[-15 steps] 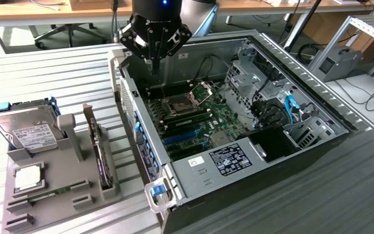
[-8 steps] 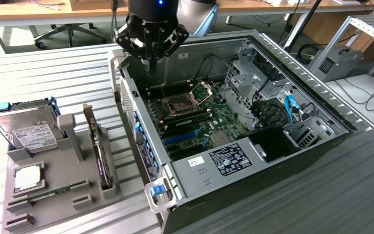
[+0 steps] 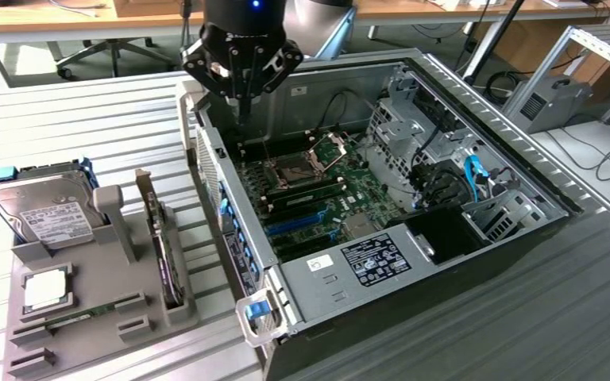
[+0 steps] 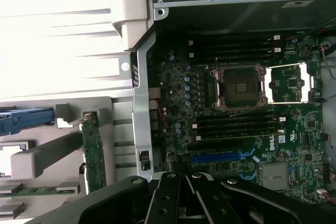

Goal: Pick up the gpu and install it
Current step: 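Reach for the gpu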

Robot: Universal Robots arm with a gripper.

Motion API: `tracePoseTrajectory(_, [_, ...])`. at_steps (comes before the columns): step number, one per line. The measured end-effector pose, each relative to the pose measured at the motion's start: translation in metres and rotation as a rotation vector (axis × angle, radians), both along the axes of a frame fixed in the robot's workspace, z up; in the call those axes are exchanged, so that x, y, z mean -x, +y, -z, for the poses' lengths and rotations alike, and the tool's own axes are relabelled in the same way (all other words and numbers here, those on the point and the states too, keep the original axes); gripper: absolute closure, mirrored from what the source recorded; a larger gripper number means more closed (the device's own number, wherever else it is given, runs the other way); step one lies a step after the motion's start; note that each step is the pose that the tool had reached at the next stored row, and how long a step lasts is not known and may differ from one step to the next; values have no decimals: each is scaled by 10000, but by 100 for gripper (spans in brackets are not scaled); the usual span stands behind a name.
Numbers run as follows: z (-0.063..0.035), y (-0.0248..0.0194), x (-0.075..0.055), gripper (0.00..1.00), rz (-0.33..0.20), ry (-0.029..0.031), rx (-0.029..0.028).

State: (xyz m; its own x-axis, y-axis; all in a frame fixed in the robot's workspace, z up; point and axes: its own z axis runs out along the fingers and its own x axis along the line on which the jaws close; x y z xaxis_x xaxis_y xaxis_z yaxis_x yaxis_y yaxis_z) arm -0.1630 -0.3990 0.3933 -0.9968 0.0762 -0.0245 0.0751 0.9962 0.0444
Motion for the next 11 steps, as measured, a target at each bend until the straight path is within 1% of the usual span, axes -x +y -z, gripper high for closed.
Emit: tracePoseTrajectory(11, [0, 0, 47, 89, -1, 0, 0])
